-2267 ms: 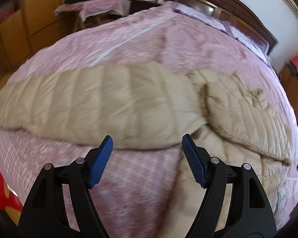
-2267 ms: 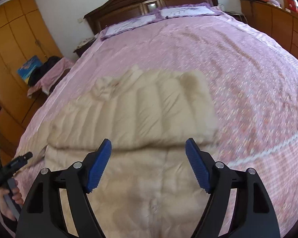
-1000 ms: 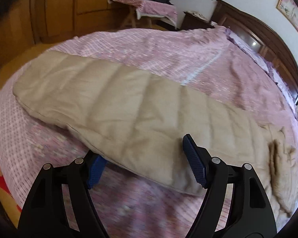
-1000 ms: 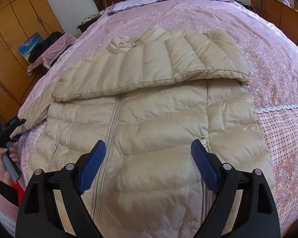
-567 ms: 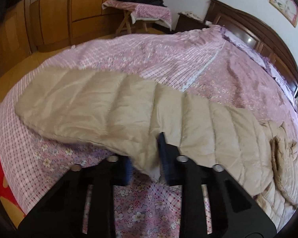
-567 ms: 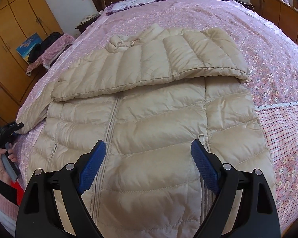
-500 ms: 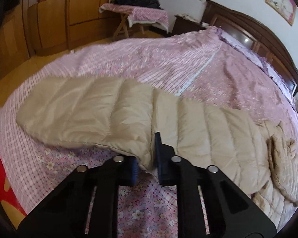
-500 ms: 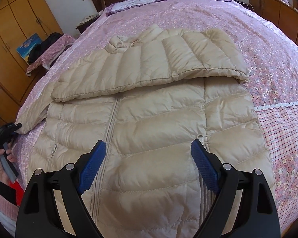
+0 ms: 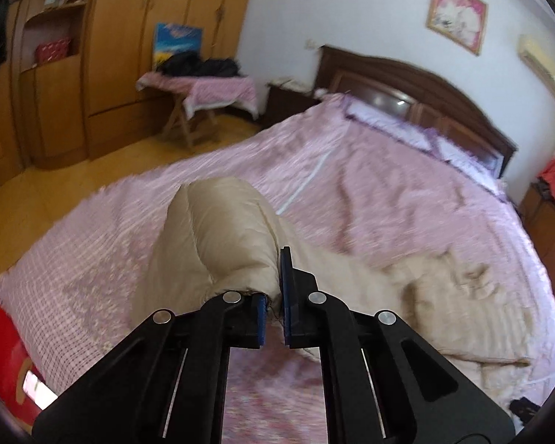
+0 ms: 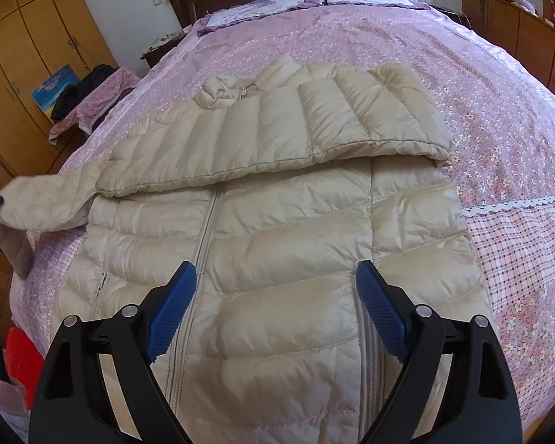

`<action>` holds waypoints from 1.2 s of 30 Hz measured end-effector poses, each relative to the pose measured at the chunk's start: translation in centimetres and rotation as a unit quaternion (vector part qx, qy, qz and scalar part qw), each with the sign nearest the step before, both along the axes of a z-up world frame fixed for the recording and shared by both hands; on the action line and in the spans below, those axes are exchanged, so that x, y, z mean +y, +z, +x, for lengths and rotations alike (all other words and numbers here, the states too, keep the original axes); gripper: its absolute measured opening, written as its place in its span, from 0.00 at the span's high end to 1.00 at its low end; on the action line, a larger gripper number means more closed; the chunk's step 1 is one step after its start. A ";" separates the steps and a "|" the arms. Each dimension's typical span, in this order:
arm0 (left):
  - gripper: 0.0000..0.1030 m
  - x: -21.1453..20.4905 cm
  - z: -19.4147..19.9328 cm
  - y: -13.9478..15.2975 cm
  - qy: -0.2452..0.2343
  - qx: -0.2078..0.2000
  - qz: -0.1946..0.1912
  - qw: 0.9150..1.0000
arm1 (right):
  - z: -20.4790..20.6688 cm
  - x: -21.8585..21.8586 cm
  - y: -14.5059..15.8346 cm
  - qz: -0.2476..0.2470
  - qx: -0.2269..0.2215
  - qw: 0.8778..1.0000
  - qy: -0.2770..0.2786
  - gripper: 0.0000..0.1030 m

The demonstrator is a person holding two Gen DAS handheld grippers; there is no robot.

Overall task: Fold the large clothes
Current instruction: 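Fold the side panel over toward the zipper with the left tool, then open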

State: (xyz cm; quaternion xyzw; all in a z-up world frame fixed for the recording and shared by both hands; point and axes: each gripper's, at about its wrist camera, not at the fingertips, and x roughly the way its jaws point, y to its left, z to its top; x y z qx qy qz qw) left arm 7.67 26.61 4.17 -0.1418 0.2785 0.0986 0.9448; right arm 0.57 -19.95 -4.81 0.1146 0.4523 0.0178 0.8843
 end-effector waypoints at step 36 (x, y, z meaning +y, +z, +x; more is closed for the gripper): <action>0.95 -32.1 7.7 -3.5 -0.293 0.063 0.031 0.954 | -3.1 -8.3 1.4 0.000 -0.020 0.995 -0.094 0.06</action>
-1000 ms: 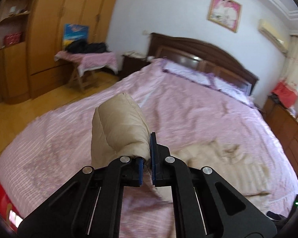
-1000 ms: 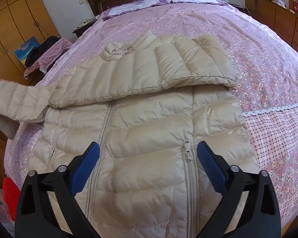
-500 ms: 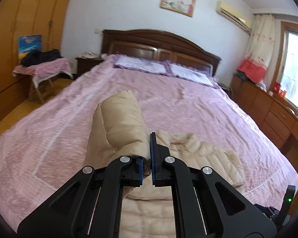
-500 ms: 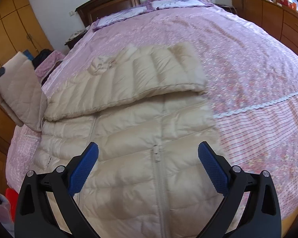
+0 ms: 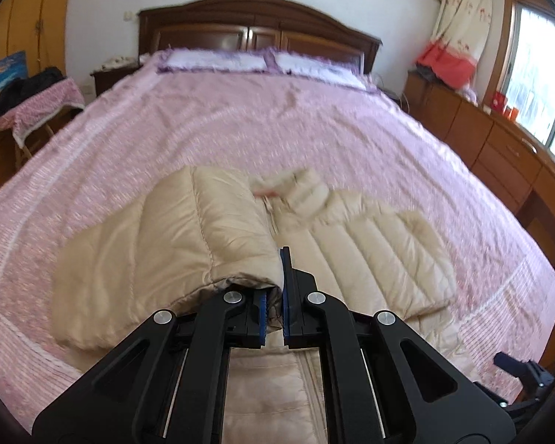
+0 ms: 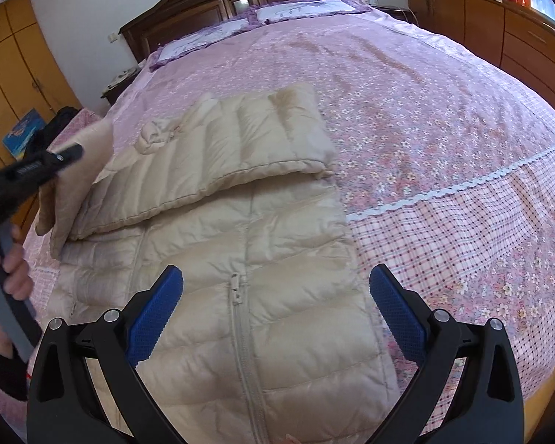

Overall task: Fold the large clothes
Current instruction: 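Fold the side panel over toward the zipper with the left tool, then open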

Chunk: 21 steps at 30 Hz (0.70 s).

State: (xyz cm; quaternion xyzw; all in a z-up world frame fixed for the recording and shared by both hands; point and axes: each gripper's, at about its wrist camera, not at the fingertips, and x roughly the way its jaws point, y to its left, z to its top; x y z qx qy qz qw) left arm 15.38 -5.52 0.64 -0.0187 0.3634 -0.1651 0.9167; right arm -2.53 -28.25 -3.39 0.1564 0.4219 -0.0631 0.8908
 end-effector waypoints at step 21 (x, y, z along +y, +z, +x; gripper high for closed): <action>0.85 -2.7 1.5 -7.7 -0.001 0.097 0.020 0.995 | -0.1 -1.8 -2.0 0.017 0.019 0.999 -0.019 0.06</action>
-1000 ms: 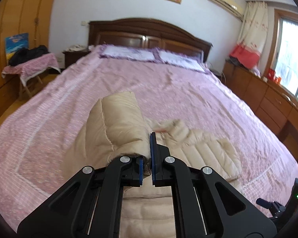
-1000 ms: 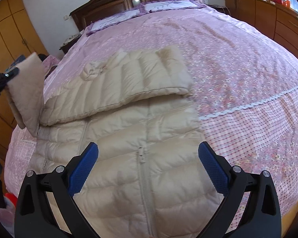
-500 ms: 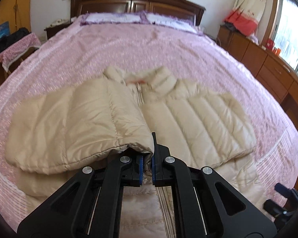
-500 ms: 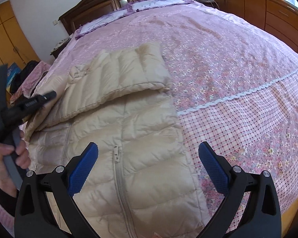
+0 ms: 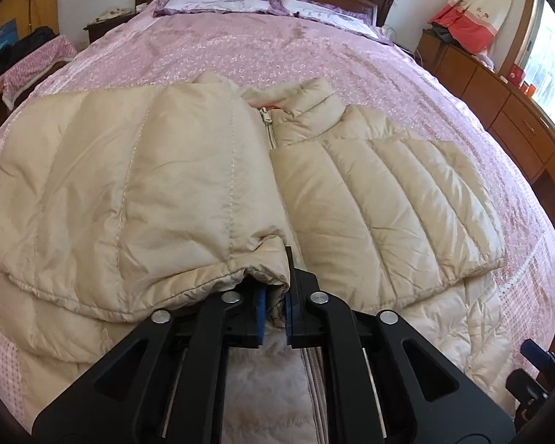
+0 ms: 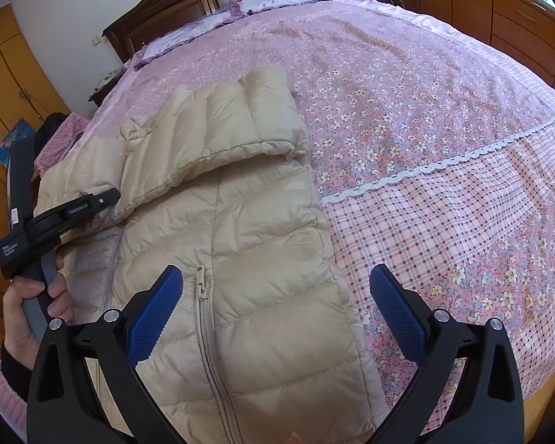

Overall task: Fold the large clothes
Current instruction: 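Fold the side panel over toward the zipper with the left tool, then open, then withdraw the open left tool from the folded jacket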

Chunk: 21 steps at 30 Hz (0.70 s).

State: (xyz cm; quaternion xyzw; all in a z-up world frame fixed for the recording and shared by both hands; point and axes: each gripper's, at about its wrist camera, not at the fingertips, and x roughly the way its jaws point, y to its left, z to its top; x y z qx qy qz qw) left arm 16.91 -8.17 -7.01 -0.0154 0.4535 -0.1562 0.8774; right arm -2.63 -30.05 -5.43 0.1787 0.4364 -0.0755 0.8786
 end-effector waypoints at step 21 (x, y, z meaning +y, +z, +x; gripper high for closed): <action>0.27 6.1 -6.3 5.6 -0.001 -0.004 0.001 1.000 | 1.6 3.1 1.8 -0.009 -0.019 0.999 0.039 0.06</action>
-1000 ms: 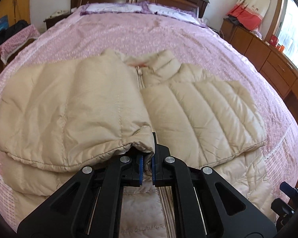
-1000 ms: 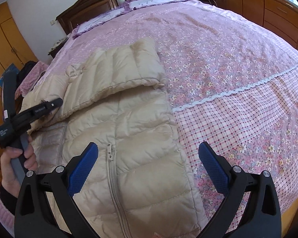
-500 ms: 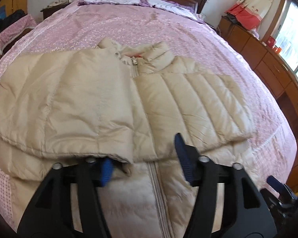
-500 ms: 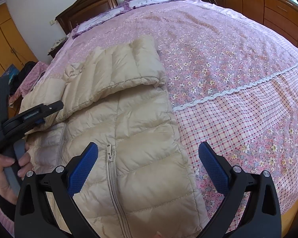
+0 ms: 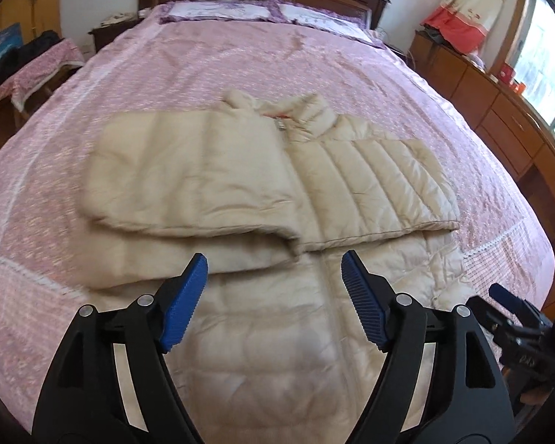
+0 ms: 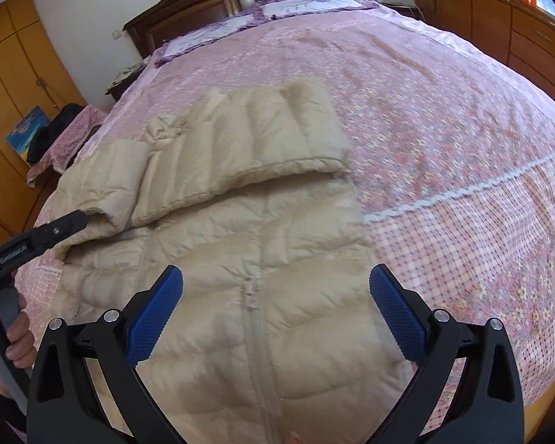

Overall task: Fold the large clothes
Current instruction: 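Withdraw the open left tool from the folded jacket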

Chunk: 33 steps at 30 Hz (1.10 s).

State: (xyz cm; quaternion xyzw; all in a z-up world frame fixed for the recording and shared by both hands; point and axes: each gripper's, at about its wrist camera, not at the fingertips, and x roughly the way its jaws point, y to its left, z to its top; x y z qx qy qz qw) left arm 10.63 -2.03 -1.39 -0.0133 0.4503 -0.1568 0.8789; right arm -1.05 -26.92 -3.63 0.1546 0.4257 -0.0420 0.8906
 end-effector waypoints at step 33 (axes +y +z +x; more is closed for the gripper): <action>0.25 17.5 -0.3 -4.2 0.173 0.045 0.039 0.983 | 12.7 24.4 1.4 -0.078 -0.014 0.967 0.244 0.06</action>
